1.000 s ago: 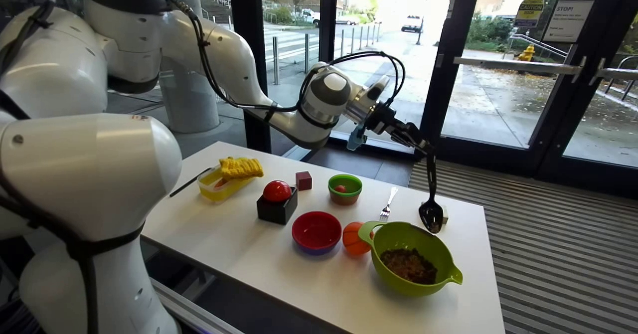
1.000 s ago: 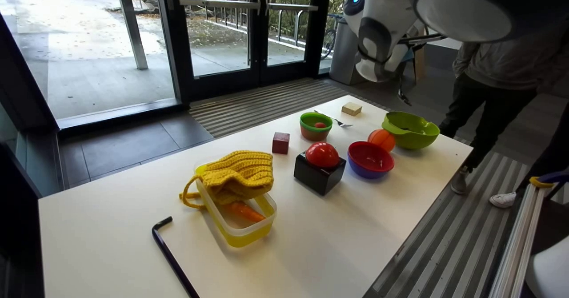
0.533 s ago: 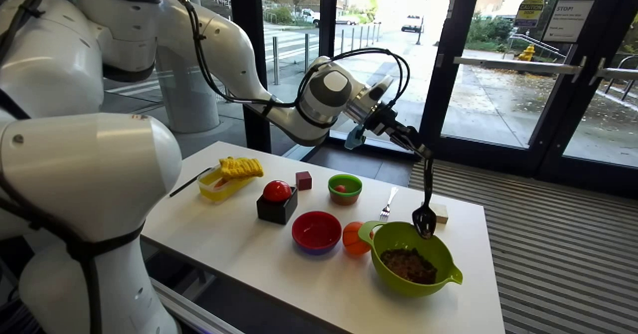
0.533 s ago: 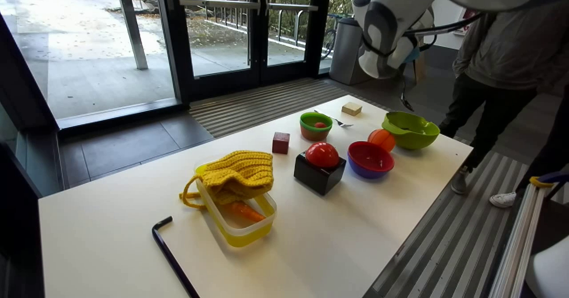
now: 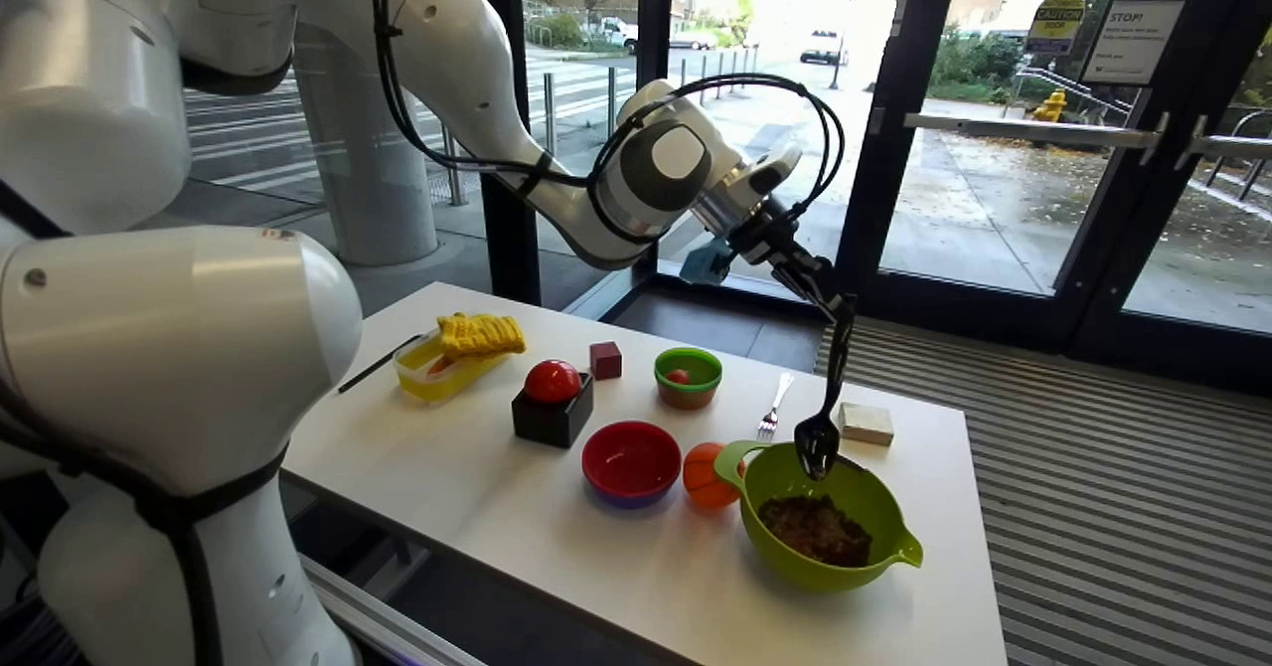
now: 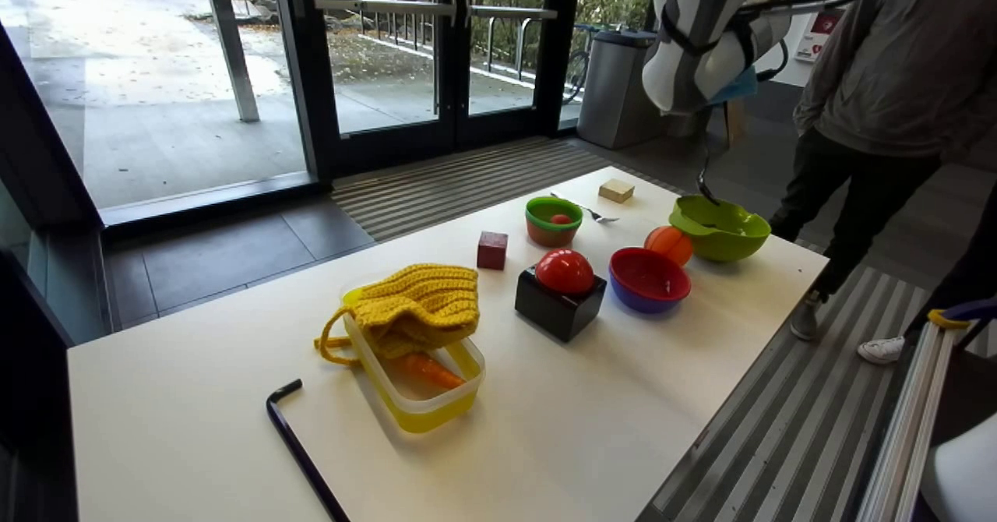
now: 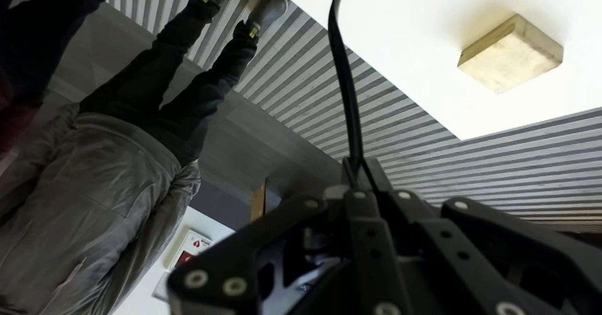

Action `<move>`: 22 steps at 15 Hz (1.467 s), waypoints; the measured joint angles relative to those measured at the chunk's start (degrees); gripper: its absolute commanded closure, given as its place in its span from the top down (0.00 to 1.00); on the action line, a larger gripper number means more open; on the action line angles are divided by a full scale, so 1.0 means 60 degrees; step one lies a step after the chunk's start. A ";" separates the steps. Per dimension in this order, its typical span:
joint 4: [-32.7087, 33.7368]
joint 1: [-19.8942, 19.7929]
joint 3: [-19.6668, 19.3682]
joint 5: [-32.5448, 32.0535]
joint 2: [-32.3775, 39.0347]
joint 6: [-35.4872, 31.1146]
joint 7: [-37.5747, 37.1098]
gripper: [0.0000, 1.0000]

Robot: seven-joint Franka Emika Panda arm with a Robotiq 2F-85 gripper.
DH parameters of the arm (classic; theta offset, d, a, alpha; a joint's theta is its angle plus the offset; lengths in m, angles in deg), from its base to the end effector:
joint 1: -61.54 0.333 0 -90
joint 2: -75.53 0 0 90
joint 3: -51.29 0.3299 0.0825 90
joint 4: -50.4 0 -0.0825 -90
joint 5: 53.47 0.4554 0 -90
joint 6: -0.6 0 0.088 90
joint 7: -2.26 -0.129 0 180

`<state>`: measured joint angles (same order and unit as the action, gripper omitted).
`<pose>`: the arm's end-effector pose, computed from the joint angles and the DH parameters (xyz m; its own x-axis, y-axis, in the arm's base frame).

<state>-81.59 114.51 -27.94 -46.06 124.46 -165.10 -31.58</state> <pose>0.5436 -0.2940 0.2689 0.5735 -0.4847 0.6604 -0.8120 -0.4428 0.3803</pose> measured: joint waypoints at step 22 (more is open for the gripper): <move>0.0051 -0.5008 0.4059 -0.0095 -0.3404 -0.0935 0.2273 0.10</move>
<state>-81.28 84.46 -3.59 -46.62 104.03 -170.71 -17.94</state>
